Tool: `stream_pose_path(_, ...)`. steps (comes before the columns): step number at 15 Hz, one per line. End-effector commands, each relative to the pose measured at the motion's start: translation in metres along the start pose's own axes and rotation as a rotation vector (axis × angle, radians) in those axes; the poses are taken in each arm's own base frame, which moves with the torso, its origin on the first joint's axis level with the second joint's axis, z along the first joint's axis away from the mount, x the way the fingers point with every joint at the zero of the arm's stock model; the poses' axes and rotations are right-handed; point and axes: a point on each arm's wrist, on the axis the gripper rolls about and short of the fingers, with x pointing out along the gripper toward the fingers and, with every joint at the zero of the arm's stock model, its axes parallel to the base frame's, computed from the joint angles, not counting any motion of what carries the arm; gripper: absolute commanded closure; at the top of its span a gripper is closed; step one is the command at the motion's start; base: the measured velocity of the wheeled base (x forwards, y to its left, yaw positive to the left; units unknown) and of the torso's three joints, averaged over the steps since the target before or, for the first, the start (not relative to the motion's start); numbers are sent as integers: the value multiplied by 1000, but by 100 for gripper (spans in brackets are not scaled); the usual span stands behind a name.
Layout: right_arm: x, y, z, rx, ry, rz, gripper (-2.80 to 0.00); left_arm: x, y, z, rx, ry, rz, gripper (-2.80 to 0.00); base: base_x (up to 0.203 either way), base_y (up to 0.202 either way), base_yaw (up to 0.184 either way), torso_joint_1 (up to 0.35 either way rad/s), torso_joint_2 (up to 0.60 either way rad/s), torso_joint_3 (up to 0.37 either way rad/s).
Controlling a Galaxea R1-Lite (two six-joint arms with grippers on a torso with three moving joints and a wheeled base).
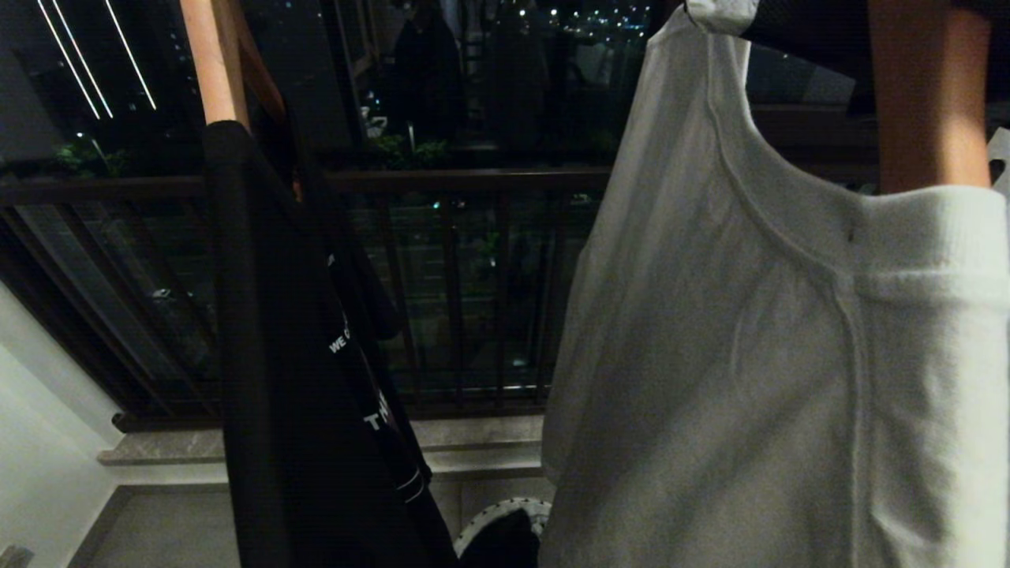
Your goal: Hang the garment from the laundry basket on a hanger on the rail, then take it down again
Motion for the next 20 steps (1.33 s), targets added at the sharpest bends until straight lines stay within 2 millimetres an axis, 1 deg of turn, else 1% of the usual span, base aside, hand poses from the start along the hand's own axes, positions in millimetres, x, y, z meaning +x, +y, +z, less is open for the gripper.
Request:
stream_pose_path(1,-11,9,-3,2,-2,3,0,0,0,-1,0,2,0,0,0,0,0,0,0,0)
stream_pose_path(4,-17,11,-13,21,10,-19,0,0,0,-1,0,2,0,0,0,0,0,0,0,0)
stream_pose_path(9,-29,20,-21,26,18,-21,0,0,0,-1,0,2,0,0,0,0,0,0,0,0)
stream_pose_path(11,-32,19,-30,45,38,-25,0,0,0,-1,0,2,0,0,0,0,0,0,0,0)
stream_pose_path(14,-38,23,-33,46,38,-24,0,0,0,-1,0,2,0,0,0,0,0,0,0,0)
stream_pose_path(17,-39,22,-40,61,54,-30,0,0,0,-1,0,2,0,0,0,0,0,0,0,0)
stream_pose_path(20,-36,16,-48,88,77,-39,0,0,0,-1,0,2,0,0,0,0,0,0,0,0)
